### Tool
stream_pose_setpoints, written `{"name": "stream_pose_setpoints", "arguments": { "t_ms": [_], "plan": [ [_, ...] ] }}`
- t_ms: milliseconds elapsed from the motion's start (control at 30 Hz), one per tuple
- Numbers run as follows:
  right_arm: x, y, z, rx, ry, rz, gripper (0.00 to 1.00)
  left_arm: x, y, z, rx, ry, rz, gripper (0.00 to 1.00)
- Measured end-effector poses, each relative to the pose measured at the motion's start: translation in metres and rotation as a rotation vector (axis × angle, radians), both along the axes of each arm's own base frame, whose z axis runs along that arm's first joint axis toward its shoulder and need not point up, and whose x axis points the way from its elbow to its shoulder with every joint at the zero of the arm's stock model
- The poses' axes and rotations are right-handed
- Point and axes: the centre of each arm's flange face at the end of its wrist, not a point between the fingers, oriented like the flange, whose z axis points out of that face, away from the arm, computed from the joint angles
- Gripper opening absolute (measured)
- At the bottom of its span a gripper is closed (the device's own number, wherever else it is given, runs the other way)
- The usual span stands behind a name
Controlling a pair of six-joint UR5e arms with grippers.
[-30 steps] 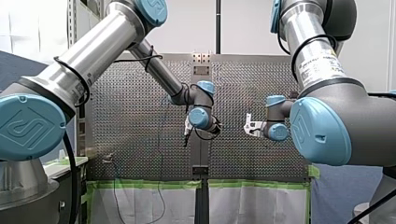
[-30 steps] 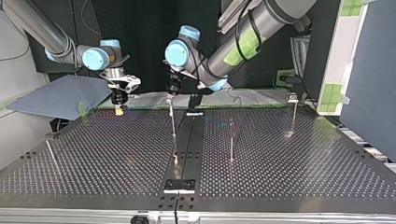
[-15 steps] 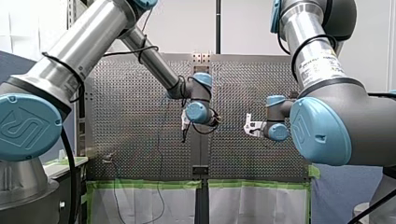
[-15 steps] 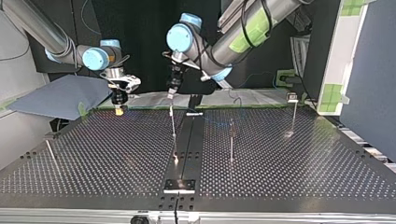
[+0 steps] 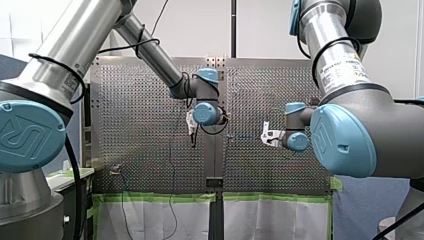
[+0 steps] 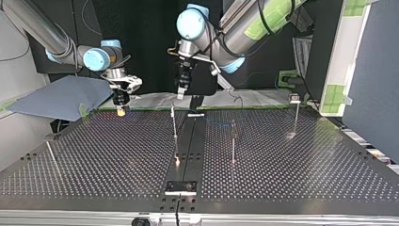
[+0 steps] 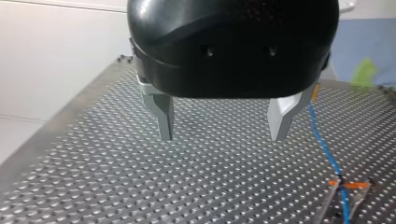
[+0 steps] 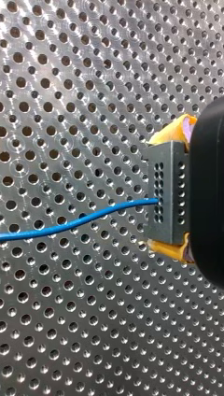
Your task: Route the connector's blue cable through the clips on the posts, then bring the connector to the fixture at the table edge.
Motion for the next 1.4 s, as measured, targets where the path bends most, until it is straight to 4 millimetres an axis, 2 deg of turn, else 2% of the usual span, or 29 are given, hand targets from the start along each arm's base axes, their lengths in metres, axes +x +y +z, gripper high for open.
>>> {"name": "stream_pose_setpoints", "arguments": {
  "t_ms": [667, 1033, 1133, 1400],
  "plan": [
    [0.001, 0.001, 0.0, 0.006, -0.009, 0.011, 0.0, -0.039, 0.044, 0.041, -0.183, -0.096, 0.051, 1.0],
    [0.001, 0.001, -0.001, 0.01, -0.009, 0.015, 0.0, -0.071, 0.067, 0.052, -0.181, -0.115, 0.065, 1.0],
    [0.001, 0.001, -0.001, 0.01, -0.009, 0.015, 0.0, -0.076, 0.075, 0.045, -0.162, -0.109, 0.078, 1.0],
    [0.001, 0.001, -0.001, 0.011, -0.01, 0.015, 0.0, -0.086, 0.088, -0.004, -0.117, -0.064, 0.075, 1.0]
  ]
}}
